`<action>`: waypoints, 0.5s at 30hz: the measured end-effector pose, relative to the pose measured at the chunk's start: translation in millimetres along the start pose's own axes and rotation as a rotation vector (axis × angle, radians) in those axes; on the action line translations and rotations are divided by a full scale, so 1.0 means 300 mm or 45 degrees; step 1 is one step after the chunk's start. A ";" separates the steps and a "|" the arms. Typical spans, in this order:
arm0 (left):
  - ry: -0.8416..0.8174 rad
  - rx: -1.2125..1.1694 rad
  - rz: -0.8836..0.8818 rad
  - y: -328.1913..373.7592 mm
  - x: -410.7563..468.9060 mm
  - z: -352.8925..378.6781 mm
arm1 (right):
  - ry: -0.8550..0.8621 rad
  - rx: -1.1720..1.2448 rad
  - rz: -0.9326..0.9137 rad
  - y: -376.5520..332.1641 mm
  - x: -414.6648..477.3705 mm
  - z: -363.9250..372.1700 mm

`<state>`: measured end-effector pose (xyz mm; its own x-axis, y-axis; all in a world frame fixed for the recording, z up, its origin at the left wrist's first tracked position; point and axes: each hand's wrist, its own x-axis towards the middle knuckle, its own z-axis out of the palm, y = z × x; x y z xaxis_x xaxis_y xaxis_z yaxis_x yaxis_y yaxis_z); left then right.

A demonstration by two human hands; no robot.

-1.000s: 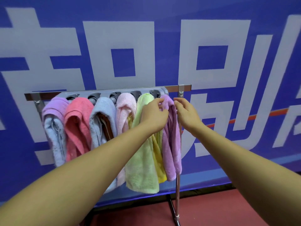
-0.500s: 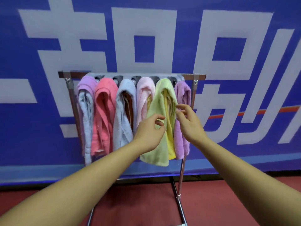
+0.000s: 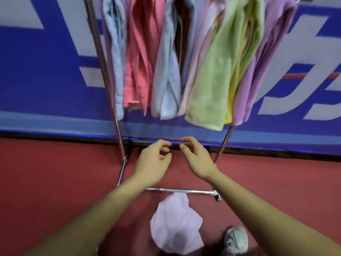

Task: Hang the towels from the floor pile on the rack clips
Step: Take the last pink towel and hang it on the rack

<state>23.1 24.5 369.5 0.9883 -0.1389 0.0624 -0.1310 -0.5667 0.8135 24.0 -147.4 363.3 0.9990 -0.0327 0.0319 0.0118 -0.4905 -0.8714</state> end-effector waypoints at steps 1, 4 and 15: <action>0.000 -0.001 -0.071 -0.056 -0.032 0.015 | -0.044 -0.007 0.035 0.040 -0.009 0.043; -0.038 0.024 -0.238 -0.213 -0.115 0.074 | -0.152 -0.011 0.124 0.163 -0.033 0.162; -0.281 0.192 -0.545 -0.526 -0.213 0.260 | -0.427 -0.183 0.615 0.677 -0.198 0.458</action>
<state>-25.5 59.5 191.9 0.9180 -0.0277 -0.3956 0.2565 -0.7194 0.6455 -26.8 -125.3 117.0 0.8493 -0.0161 -0.5277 -0.4297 -0.6018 -0.6733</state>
